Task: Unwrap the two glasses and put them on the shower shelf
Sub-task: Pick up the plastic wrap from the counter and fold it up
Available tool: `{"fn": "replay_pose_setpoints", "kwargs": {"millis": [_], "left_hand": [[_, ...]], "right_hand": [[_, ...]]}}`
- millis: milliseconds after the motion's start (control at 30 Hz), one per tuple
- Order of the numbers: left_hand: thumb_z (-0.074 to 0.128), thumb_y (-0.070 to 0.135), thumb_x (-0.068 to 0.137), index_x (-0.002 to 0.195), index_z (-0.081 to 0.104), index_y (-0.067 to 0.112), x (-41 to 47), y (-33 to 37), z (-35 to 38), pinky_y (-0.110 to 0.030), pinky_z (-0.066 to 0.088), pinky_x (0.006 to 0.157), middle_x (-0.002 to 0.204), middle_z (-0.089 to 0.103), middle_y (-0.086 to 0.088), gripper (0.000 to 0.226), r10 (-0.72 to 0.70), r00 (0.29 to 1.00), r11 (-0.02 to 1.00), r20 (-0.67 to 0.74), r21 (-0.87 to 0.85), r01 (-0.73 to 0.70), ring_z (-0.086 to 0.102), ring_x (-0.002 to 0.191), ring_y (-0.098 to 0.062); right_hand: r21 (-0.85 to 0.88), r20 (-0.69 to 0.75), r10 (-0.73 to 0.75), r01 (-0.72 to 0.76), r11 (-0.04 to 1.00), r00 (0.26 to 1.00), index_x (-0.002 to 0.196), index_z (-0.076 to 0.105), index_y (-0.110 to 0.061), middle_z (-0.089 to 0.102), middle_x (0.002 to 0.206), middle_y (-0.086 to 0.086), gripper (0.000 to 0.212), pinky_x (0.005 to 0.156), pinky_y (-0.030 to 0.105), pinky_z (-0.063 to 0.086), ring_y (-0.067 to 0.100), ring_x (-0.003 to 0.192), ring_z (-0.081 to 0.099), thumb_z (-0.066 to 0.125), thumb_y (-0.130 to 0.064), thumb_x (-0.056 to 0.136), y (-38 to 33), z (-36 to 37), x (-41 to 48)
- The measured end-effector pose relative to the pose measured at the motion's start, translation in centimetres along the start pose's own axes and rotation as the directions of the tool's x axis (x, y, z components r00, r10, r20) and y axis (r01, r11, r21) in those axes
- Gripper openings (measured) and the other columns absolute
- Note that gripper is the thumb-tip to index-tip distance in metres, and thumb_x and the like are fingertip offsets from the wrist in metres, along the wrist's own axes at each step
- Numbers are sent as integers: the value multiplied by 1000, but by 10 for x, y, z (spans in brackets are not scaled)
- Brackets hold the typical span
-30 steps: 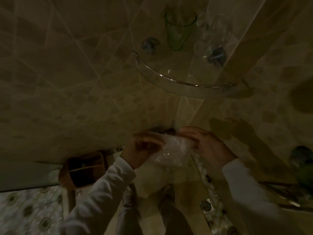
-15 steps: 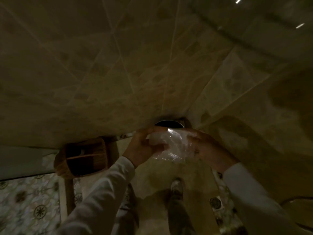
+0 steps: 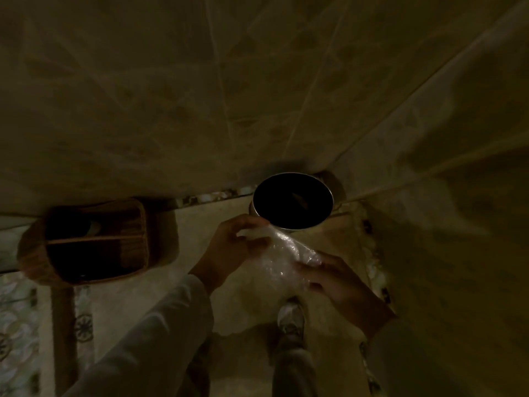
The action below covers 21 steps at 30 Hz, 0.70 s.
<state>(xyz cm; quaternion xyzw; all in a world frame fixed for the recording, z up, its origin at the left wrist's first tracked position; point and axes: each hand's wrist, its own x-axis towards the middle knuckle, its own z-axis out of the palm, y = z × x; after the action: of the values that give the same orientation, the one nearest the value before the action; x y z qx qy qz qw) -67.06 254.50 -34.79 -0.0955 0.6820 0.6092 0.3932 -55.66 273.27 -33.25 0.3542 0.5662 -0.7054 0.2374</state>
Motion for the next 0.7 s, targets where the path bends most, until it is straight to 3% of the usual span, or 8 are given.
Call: {"fn": "replay_pose_setpoints", "kwargs": {"millis": [67, 167, 233, 367, 467, 533, 600, 700], "left_hand": [[77, -3, 82, 104, 72, 10, 31, -17, 10, -36, 62, 67, 118, 66, -23, 26, 8, 999, 998, -53, 61, -4, 69, 84, -29], [76, 5, 85, 97, 73, 12, 78, -37, 25, -53, 58, 88, 110, 70, -19, 14, 51, 984, 982, -168, 187, -19, 68, 98, -39], [73, 16, 89, 105, 74, 12, 107, -46, 31, -46, 56, 93, 113, 72, -11, 16, 79, 968, 961, -237, 277, -10, 69, 102, -31], [68, 25, 94, 121, 69, 11, 152, -61, 36, -20, 53, 83, 124, 69, -9, 30, 83, 959, 925, -270, 379, 26, 68, 103, -24], [68, 24, 94, 119, 70, 13, 175, -71, 42, -22, 49, 89, 122, 71, -8, 27, 50, 968, 905, -246, 421, 60, 66, 112, -26], [66, 24, 95, 121, 69, 13, 186, -79, 47, -20, 47, 86, 121, 71, -8, 28, 50, 977, 878, -207, 475, 56, 66, 112, -25], [65, 23, 96, 123, 67, 13, 195, -86, 50, -23, 48, 87, 119, 71, -7, 28, 60, 980, 861, -187, 506, 44, 66, 110, -25], [63, 22, 96, 123, 67, 13, 211, -95, 50, -31, 53, 91, 119, 71, -7, 28, 65, 980, 844, -187, 534, 46, 65, 110, -27]], "right_hand": [[-59, -70, -8, 4, 998, 997, 94, 82, -21, 81, 94, 4, 7, 66, 19, 59, 15, 85, 77, 76, -20, 90, 15, -12, 27], [-166, -232, -54, 15, 986, 971, 84, 77, -17, 76, 72, -4, 5, 57, 23, 55, 10, 67, 71, 79, -19, 87, 32, -31, 76], [-197, -329, -86, 20, 980, 940, 83, 73, -18, 71, 63, -7, 10, 52, 24, 52, 7, 57, 66, 81, -23, 85, 39, -40, 109], [-87, -499, -65, 25, 996, 864, 90, 73, -13, 73, 74, 0, 9, 55, 28, 55, 14, 60, 69, 73, -22, 88, 48, -58, 166], [-44, -569, 27, -63, 997, 822, 95, 76, -2, 77, 80, 9, 25, 57, 30, 60, 20, 60, 74, 68, -25, 92, 54, -66, 201], [-40, -584, 46, -86, 996, 810, 107, 74, 0, 73, 78, 6, 30, 63, 37, 64, 16, 57, 72, 71, -27, 93, 58, -68, 224], [-61, -598, 42, -98, 993, 800, 123, 67, -1, 68, 79, -2, 36, 58, 34, 62, 15, 57, 70, 69, -26, 97, 60, -69, 249], [-107, -576, 74, -165, 980, 814, 132, 63, -1, 73, 98, 10, 42, 62, 35, 63, 26, 66, 74, 67, -26, 97, 58, -66, 285]]}}
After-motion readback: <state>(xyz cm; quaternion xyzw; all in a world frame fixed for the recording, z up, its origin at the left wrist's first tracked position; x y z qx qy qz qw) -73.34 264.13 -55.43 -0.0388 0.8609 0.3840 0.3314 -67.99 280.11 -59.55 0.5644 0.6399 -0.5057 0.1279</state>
